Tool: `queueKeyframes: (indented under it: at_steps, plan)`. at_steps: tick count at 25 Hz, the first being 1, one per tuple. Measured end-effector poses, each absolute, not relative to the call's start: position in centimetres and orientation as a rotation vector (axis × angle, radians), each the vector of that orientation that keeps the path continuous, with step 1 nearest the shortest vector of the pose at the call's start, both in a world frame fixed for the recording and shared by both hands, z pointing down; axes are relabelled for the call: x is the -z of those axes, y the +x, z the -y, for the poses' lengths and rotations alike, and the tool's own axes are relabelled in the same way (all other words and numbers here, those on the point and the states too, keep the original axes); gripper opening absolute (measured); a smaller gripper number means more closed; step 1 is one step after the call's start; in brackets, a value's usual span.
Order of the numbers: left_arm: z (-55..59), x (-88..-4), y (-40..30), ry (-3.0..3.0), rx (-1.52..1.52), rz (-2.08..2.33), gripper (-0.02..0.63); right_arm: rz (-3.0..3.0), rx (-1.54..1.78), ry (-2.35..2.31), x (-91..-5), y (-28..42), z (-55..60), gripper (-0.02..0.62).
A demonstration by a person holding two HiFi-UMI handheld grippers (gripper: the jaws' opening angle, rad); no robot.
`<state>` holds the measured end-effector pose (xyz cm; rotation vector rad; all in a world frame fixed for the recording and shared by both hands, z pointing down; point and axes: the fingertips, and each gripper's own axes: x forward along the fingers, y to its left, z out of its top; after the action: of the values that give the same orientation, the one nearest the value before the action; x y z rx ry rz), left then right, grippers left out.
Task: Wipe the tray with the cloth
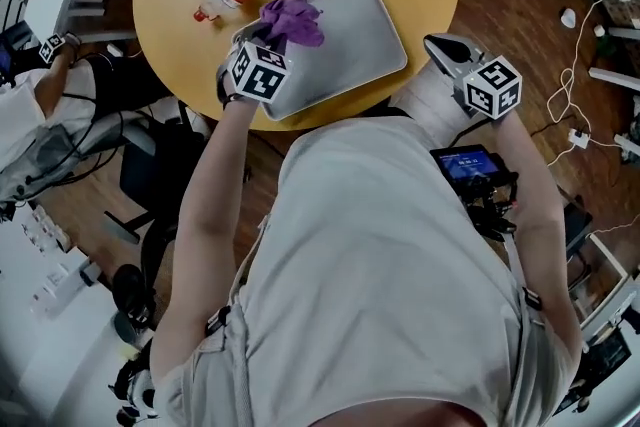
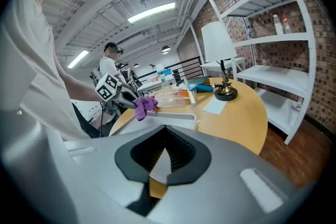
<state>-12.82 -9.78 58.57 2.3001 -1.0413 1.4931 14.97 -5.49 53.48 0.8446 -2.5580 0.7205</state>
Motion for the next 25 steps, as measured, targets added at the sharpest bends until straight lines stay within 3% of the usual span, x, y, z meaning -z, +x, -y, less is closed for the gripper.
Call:
queueKeyframes:
  at_steps: [5, 9, 15, 22, 25]
  plan:
    - [4.4, -55.1, -25.5, 2.035, -1.408, 1.387, 0.095, 2.593, -0.674, 0.704, -52.5, 11.0, 5.9, 0.003]
    - [0.7, -57.1, -31.9, 1.860, -1.451, 1.431, 0.095, 2.611, -0.639, 0.623, -51.7, 8.6, 5.7, 0.003]
    - [-1.6, -65.5, -33.1, 1.840, -1.738, 1.105, 0.095, 2.602, -0.610, 0.605, -51.1, 8.2, 5.9, 0.003]
    - [-2.9, -70.1, -32.6, 1.780, -1.742, 0.956, 0.100, 2.571, -0.620, 0.655, -51.5, 9.4, 5.4, 0.003]
    - [-2.5, -69.5, -32.7, 1.775, -1.676, 0.999, 0.152, 2.574, -0.617, 0.668, -51.4, 9.6, 5.9, 0.003]
